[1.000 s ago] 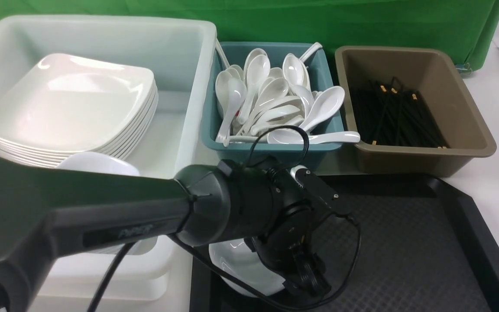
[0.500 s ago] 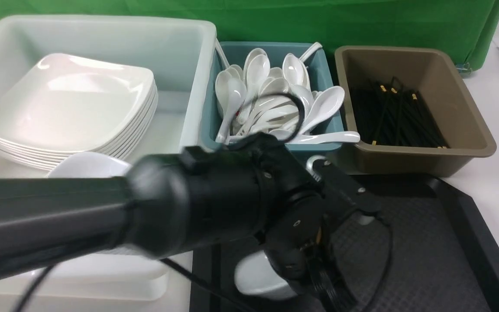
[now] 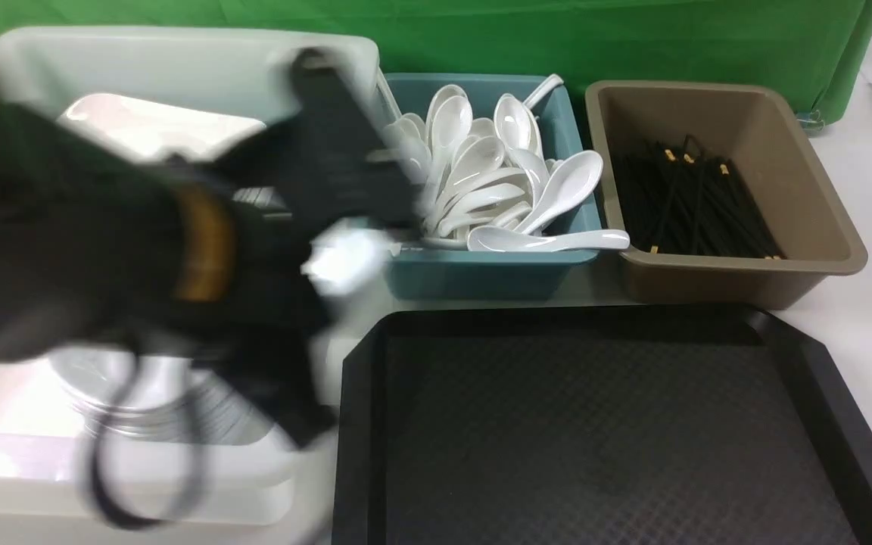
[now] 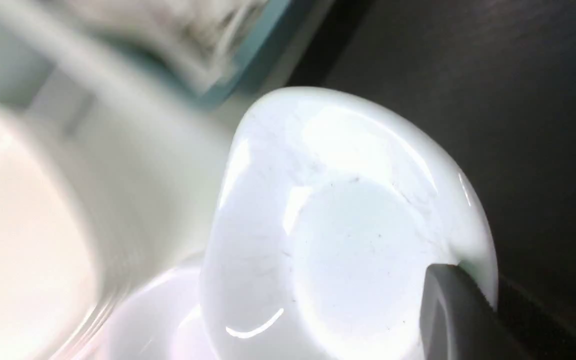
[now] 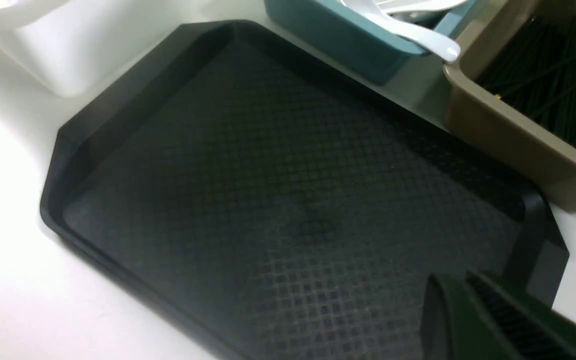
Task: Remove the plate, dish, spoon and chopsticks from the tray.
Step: Use the left arm to put the small plate into the large storage box on the left
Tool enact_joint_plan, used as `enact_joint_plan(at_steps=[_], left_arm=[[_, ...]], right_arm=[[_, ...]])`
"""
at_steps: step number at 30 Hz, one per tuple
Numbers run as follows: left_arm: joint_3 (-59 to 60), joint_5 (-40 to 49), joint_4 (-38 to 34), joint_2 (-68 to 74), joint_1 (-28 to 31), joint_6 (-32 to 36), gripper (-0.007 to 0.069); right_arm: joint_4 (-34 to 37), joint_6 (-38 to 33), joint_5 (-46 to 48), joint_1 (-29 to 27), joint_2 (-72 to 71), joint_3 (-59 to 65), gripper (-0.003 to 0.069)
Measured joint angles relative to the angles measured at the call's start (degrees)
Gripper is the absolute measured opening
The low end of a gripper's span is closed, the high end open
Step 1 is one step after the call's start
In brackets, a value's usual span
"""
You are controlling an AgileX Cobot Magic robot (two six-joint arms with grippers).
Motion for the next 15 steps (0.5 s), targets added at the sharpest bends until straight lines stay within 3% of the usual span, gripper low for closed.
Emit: enact_joint_plan(at_steps=[3, 5, 8, 15], left_arm=[[5.5, -2.9, 1.8, -2.4, 7.9, 4.5, 0.0023], [11.1, -10.7, 1.0, -2.7, 16.2, 11.8, 0.0023], [15.5, -19.3, -2.1, -1.4, 22.5, 19.2, 0.0023], [16.3, -22.0, -3.8, 0.3, 23.9, 22.6, 0.0077]], right_arm=[[0.0, 0.0, 0.0, 0.0, 0.0, 0.0, 0.0066], [0.0, 0.0, 0.0, 0.0, 0.0, 0.0, 0.0066], [0.0, 0.0, 0.0, 0.0, 0.0, 0.0, 0.0066], [0.2, 0.0, 0.0, 0.0, 0.0, 0.0, 0.0074]])
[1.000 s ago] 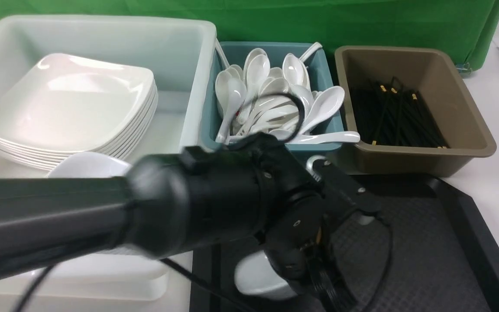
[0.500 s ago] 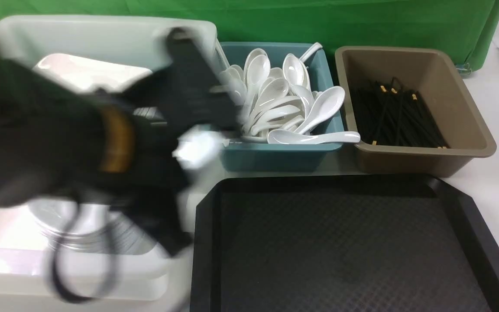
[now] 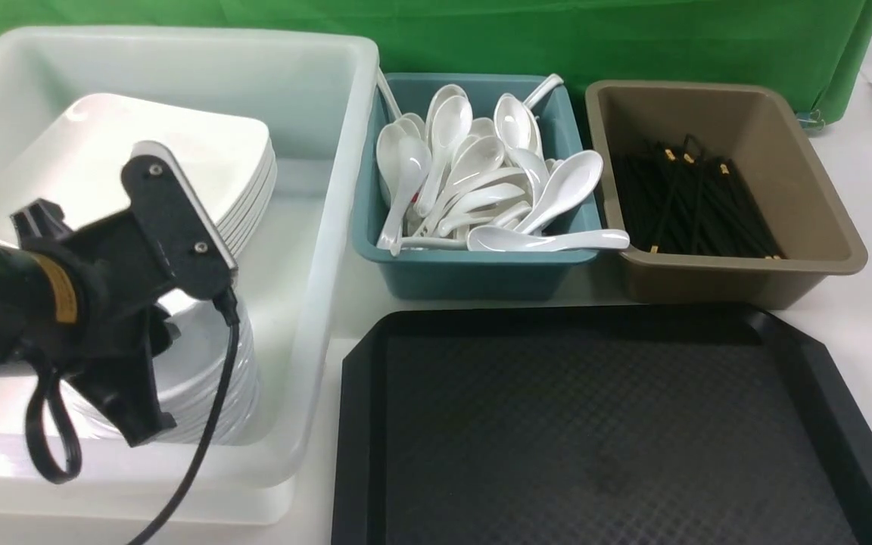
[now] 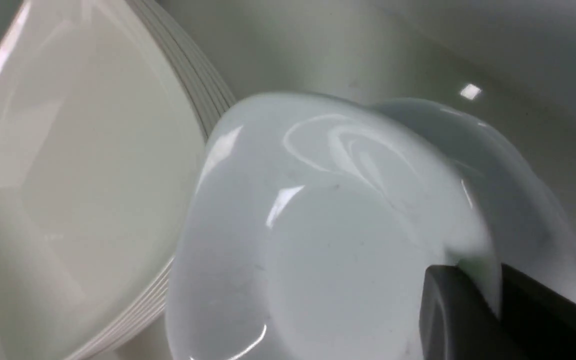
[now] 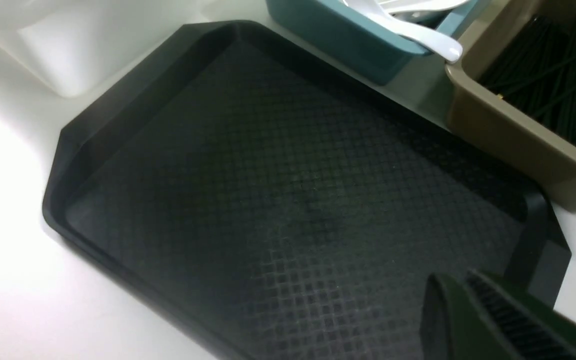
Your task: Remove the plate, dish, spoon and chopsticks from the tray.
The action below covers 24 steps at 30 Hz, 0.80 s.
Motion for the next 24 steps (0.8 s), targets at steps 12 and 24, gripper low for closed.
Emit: enact_joint_plan(at_steps=[12, 24], left_arm=[[0.0, 2.2, -15.2, -7.9, 0.0, 0.3, 0.0519], [4.1, 1.5, -40.8, -32.5, 0.0, 0.2, 0.0123]], right_arm=[[0.1, 1.8, 0.0, 0.0, 0.0, 0.0, 0.0178], [0.1, 11.2, 1.3, 0.0, 0.0, 0.0, 0.0230]])
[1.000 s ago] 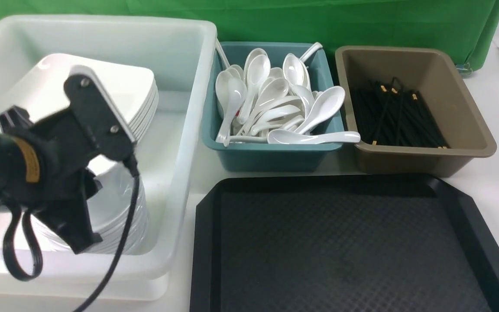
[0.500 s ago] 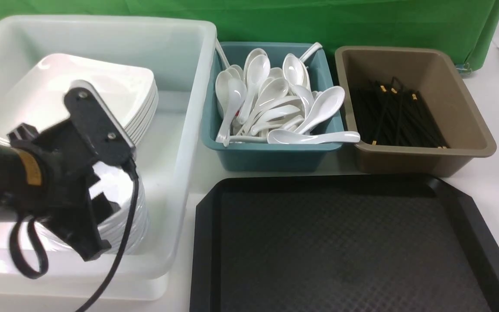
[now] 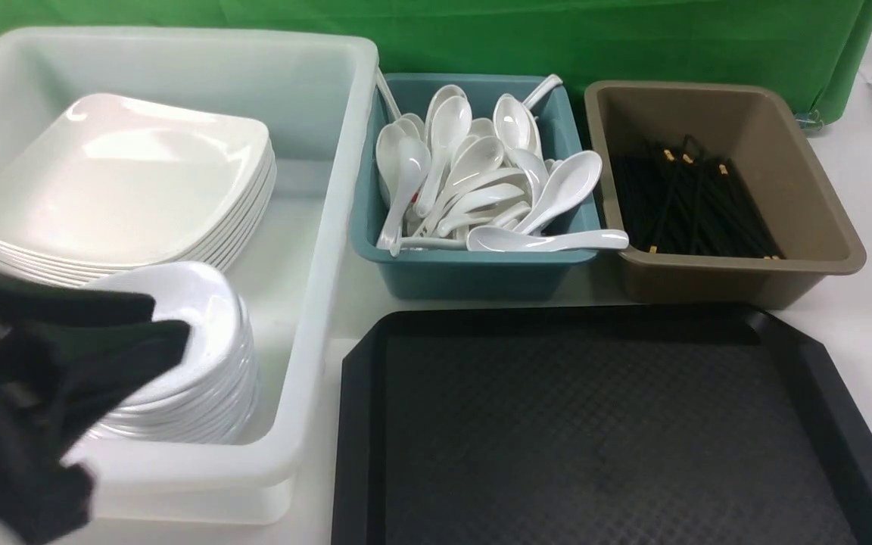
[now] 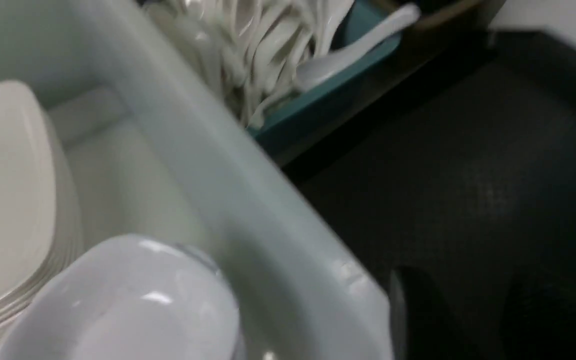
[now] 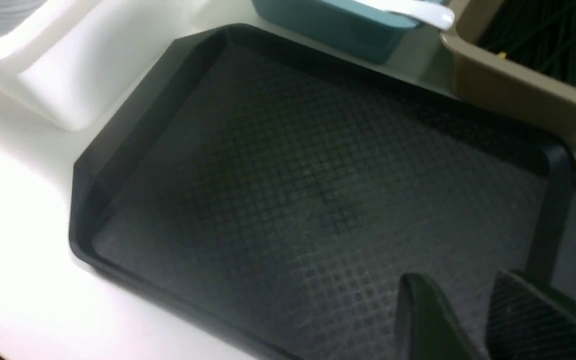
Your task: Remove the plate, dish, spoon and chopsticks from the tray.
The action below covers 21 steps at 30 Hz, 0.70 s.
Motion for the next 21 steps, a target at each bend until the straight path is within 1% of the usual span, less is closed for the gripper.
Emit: enact_joint_plan(at_steps=[1, 3, 4, 5, 7, 10, 17, 21], left_arm=[[3.3, -3.5, -5.3, -5.9, 0.0, 3.6, 0.0045], [6.4, -6.8, -9.2, -10.0, 0.0, 6.3, 0.0020], [7.2, -7.2, -9.6, -10.4, 0.0, 6.6, 0.0017], [10.4, -10.7, -12.9, -14.0, 0.0, 9.2, 0.0010], [13.2, -13.3, -14.1, -16.4, 0.0, 10.7, 0.0009], [17.6, -15.9, -14.5, -19.0, 0.0, 11.9, 0.0010], [21.8, -16.1, -14.0, -19.2, 0.0, 12.7, 0.0011], [23.3, -15.1, -11.7, -19.2, 0.0, 12.7, 0.0011]], right_arm=[[0.0, 1.0, 0.0, 0.0, 0.0, 0.0, 0.0229], [0.0, 2.0, 0.0, 0.0, 0.0, 0.0, 0.0227], [0.0, 2.3, 0.0, 0.0, 0.0, 0.1, 0.0226], [0.0, 3.8, 0.0, 0.0, 0.0, 0.1, 0.0222], [0.0, 5.1, 0.0, 0.0, 0.0, 0.1, 0.0221], [0.0, 6.4, -0.1, 0.0, 0.0, 0.1, 0.0221], [0.0, 6.5, -0.1, 0.0, 0.0, 0.1, 0.0234], [0.0, 6.5, -0.2, 0.0, 0.0, 0.1, 0.0235]])
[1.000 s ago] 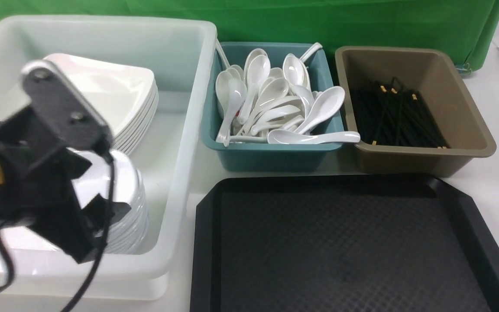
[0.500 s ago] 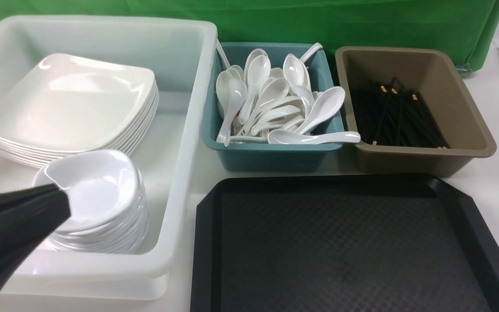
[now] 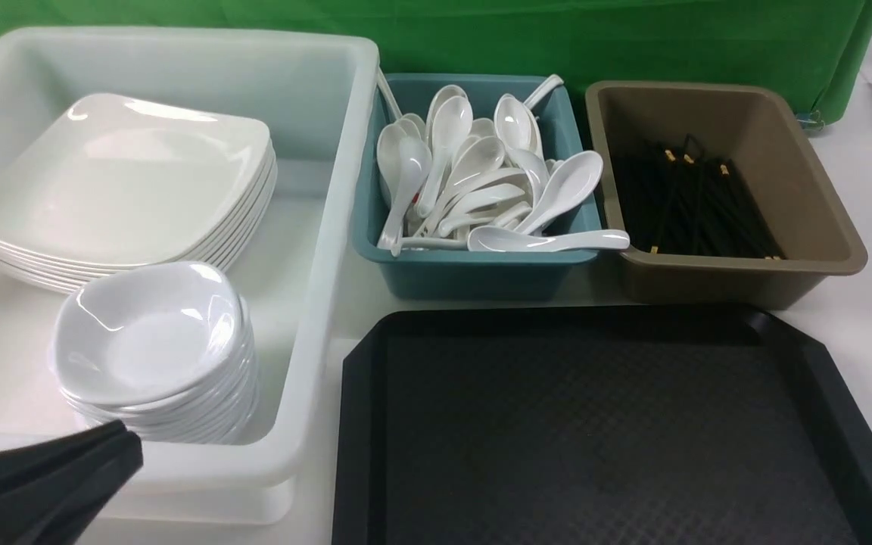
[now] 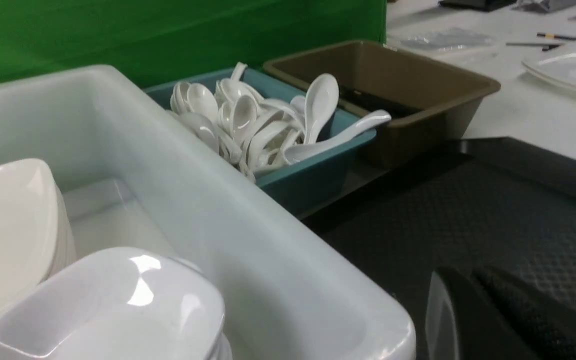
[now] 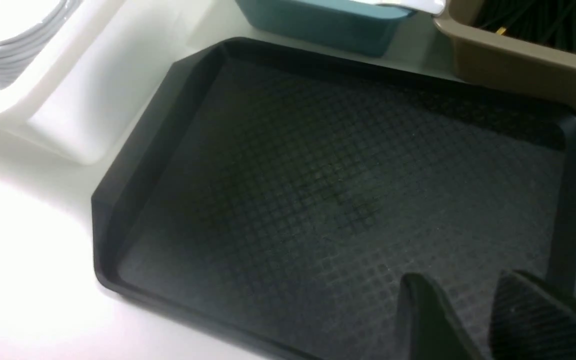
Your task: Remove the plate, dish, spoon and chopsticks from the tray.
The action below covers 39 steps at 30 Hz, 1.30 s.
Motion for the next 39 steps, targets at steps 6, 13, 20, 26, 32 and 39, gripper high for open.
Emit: enact_joint_plan(at_steps=[6, 13, 20, 26, 32, 39], left_arm=[[0.1, 0.5, 0.8, 0.0, 0.0, 0.1, 0.0011], [0.1, 0.5, 0.9, 0.0, 0.0, 0.2, 0.0011], [0.1, 0.5, 1.0, 0.0, 0.0, 0.2, 0.0013], [0.1, 0.4, 1.2, 0.0, 0.0, 0.4, 0.0013], [0.1, 0.5, 1.2, -0.1, 0.0, 0.5, 0.0013], [0.1, 0.5, 1.2, -0.1, 0.0, 0.6, 0.0013]], right_arm=[[1.0, 0.0, -0.9, -7.8, -0.3, 0.6, 0.0225], [13.3, -25.4, -9.1, -30.6, -9.9, 11.1, 0.0025], [22.3, -43.0, -29.4, -46.9, -28.0, 37.6, 0.0016], [23.2, -41.6, -35.7, -47.4, -35.1, 49.5, 0.0015], [23.4, -40.8, -35.6, -47.4, -35.3, 49.9, 0.0015], [23.4, -40.7, -35.6, -47.4, -35.3, 49.9, 0.0022]])
